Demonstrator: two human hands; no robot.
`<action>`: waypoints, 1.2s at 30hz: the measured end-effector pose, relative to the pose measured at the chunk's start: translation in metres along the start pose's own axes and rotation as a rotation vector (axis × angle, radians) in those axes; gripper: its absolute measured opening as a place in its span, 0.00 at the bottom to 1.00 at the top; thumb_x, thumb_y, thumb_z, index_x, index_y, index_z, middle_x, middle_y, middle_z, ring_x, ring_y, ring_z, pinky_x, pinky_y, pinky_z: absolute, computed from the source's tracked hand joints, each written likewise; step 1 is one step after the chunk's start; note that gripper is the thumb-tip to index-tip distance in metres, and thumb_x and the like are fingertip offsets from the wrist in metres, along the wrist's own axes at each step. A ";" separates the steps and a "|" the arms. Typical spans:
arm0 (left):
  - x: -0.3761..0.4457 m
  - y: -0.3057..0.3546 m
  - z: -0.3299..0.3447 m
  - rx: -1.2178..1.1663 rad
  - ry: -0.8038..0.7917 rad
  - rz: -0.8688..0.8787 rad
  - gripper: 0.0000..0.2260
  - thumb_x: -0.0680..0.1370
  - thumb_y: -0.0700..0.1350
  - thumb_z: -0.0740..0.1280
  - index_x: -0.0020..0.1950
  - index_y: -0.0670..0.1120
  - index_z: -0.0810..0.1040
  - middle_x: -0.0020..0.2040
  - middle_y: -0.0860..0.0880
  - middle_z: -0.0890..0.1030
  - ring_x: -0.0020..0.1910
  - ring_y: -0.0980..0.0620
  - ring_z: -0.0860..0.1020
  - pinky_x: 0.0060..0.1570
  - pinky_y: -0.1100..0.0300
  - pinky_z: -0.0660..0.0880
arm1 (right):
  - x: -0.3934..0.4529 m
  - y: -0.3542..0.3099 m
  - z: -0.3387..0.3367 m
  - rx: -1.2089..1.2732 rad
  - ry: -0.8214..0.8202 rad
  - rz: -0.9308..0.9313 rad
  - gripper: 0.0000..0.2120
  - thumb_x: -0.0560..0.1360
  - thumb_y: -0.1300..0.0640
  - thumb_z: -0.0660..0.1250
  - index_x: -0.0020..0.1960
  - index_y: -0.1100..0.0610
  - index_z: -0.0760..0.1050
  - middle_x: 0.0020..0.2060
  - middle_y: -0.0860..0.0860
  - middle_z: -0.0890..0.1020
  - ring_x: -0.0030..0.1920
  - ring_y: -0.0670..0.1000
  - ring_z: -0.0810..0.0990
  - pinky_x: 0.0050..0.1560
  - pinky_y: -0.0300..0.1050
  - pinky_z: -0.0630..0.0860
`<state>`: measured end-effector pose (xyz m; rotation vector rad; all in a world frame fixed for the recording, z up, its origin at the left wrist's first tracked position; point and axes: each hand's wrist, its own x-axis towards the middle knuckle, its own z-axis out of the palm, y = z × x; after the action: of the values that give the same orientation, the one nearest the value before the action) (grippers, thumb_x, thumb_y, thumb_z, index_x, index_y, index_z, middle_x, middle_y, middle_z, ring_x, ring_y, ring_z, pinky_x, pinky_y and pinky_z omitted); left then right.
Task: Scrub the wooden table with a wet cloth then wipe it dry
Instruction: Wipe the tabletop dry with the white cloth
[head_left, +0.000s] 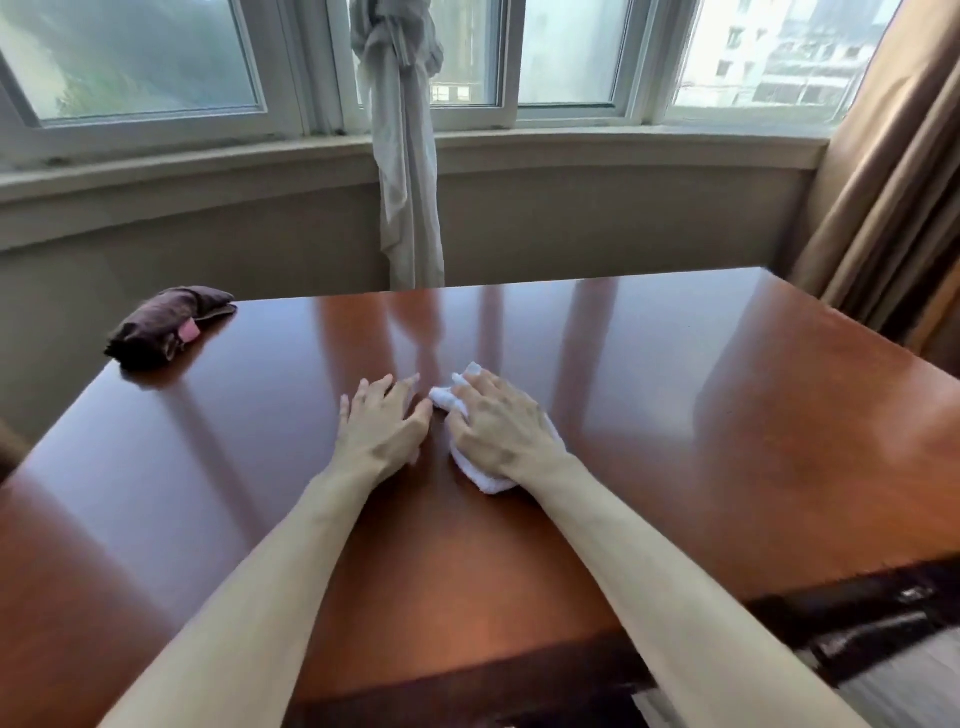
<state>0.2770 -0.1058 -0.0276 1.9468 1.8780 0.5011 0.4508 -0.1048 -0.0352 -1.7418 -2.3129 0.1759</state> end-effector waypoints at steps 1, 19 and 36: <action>-0.001 0.004 -0.009 -0.070 -0.002 -0.003 0.24 0.83 0.53 0.58 0.80 0.51 0.64 0.79 0.43 0.64 0.79 0.44 0.58 0.79 0.47 0.51 | -0.029 -0.016 -0.002 0.006 0.016 -0.026 0.39 0.72 0.42 0.41 0.78 0.55 0.67 0.77 0.53 0.67 0.79 0.51 0.60 0.78 0.52 0.59; -0.136 -0.004 -0.051 0.114 -0.165 0.239 0.20 0.83 0.51 0.61 0.75 0.50 0.70 0.70 0.46 0.73 0.68 0.48 0.72 0.69 0.58 0.63 | -0.158 -0.076 -0.005 0.034 0.085 0.117 0.37 0.71 0.43 0.41 0.72 0.51 0.74 0.73 0.50 0.73 0.72 0.55 0.71 0.71 0.54 0.66; -0.129 0.069 0.001 0.246 -0.152 0.315 0.26 0.84 0.58 0.55 0.81 0.54 0.59 0.81 0.46 0.58 0.80 0.44 0.56 0.78 0.46 0.55 | -0.155 0.066 -0.065 0.014 0.078 0.401 0.25 0.80 0.47 0.57 0.76 0.45 0.68 0.79 0.43 0.64 0.76 0.53 0.67 0.70 0.53 0.67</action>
<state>0.3325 -0.2364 0.0080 2.3870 1.6092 0.2064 0.5696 -0.2378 -0.0063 -2.1457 -1.8807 0.1889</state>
